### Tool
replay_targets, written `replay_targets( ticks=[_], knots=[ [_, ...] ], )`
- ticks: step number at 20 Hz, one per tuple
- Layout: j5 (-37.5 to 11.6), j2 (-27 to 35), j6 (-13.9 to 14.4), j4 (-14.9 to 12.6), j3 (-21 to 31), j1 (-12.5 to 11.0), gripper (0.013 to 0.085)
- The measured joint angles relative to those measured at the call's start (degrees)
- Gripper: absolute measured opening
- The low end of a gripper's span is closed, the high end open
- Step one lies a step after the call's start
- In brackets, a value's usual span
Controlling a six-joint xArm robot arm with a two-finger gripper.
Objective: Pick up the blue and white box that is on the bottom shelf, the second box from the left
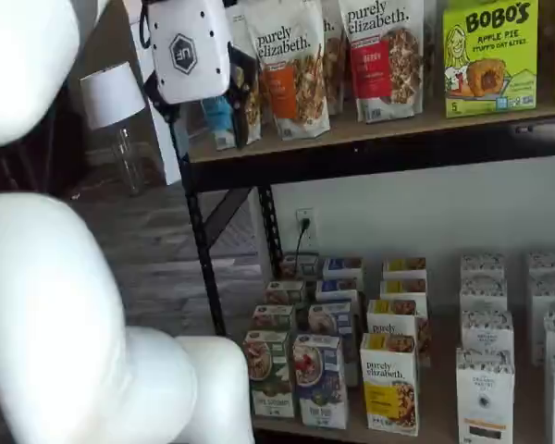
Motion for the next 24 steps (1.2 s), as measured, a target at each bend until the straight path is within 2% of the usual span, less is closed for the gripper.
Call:
replay_targets(
  ticks=[2,3,13,17,24],
  knots=[
    [-1.8,-1.0,1.9,-3.9,1.0,3.6,0.085],
    [-2.1,-1.2,2.1,-4.5,1.1,3.9,0.085],
    [-4.9,-1.6,2.1,-4.2,3.8,3.5,0.085],
    [-6.2,-1.2,2.5,-4.7,5.2,4.1,0.085],
    [-10.6,-1.2,2.4,-4.3,8.6,3.6,0.085]
  ],
)
